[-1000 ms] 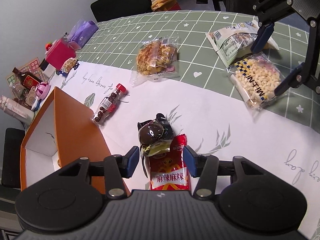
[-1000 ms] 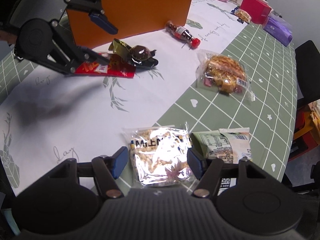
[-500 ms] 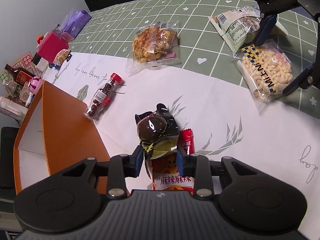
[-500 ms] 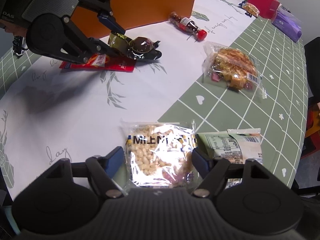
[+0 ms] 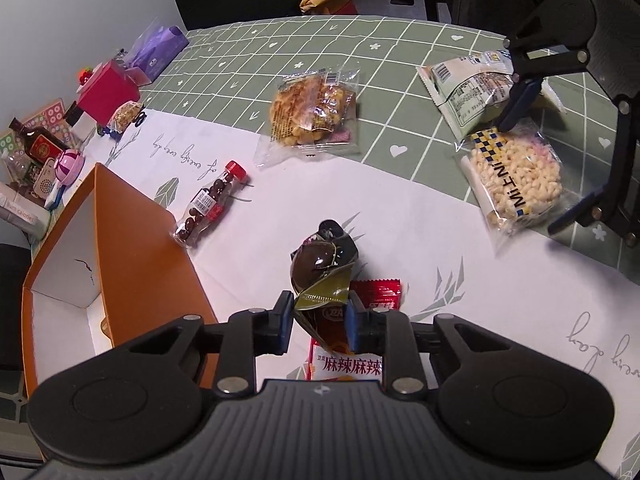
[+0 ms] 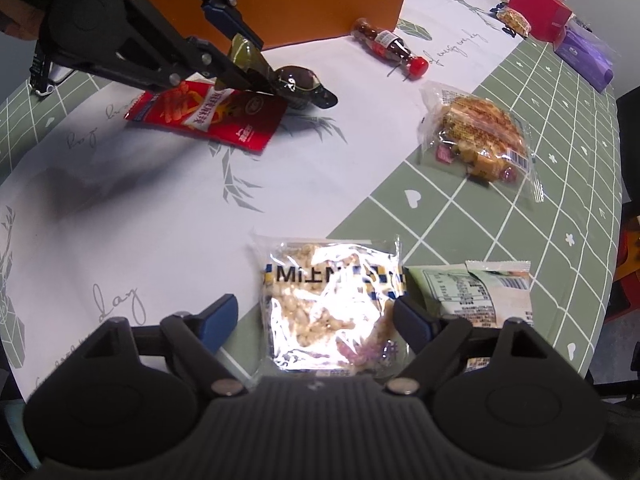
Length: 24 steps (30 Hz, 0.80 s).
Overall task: Organize snacks
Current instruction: 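Grasp the brown candy with the left gripper while the right gripper grasps the Mi Ni bag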
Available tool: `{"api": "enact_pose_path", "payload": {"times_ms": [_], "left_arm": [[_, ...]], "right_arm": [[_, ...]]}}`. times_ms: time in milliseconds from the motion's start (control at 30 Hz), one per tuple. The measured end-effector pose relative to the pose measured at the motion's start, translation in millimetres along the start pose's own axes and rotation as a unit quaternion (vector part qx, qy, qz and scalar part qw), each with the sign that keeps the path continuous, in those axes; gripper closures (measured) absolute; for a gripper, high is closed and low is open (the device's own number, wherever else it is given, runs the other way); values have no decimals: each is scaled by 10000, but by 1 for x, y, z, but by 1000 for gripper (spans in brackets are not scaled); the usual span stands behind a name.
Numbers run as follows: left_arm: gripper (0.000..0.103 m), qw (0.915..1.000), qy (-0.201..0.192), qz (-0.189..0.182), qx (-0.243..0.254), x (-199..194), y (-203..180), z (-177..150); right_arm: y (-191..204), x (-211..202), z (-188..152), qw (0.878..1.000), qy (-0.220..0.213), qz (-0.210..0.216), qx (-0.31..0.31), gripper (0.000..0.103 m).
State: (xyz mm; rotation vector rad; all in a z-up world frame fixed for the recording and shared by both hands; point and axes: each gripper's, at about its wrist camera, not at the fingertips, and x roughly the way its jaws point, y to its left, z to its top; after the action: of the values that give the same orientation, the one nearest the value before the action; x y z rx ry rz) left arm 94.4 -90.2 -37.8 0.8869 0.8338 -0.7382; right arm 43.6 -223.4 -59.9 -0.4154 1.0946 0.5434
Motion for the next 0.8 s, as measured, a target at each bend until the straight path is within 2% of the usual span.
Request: {"api": "enact_pose_path", "payload": {"times_ms": [200, 267, 300, 367, 433, 500, 567, 633, 700, 800], "left_arm": [[75, 9999, -83, -53, -63, -8, 1, -2], [75, 9999, -99, -59, -74, -11, 1, -2], [75, 9999, -107, -59, -81, -12, 2, -2], [75, 9998, -124, -65, -104, -15, 3, -2], [75, 9998, -135, -84, -118, -17, 3, -3], [75, 9998, -127, -93, -108, -18, 2, -3], [75, 9999, -108, -88, -76, -19, 1, -4], [75, 9999, -88, -90, -71, -20, 0, -5], [75, 9999, -75, -100, -65, -20, 0, -6], [76, 9999, -64, -115, -80, -21, 1, -7]], "right_arm": [[-2, -5, 2, 10000, -13, -3, 40, 41], [-1, -7, 2, 10000, -12, 6, 19, 49], [-1, -8, 3, 10000, -9, 23, 36, 56], [0, -10, 4, 10000, 14, 50, 63, 63], [0, -11, 4, 9999, 21, 118, 94, 75], [1, -13, 5, 9999, 17, 151, 77, 77], [4, -14, 5, 10000, -56, 34, -44, 69], [4, -17, 4, 9997, -182, -140, -97, 30], [2, -17, 4, 9994, -230, -248, -73, 23], [-4, -9, 5, 9998, -72, -182, -4, 23]]}}
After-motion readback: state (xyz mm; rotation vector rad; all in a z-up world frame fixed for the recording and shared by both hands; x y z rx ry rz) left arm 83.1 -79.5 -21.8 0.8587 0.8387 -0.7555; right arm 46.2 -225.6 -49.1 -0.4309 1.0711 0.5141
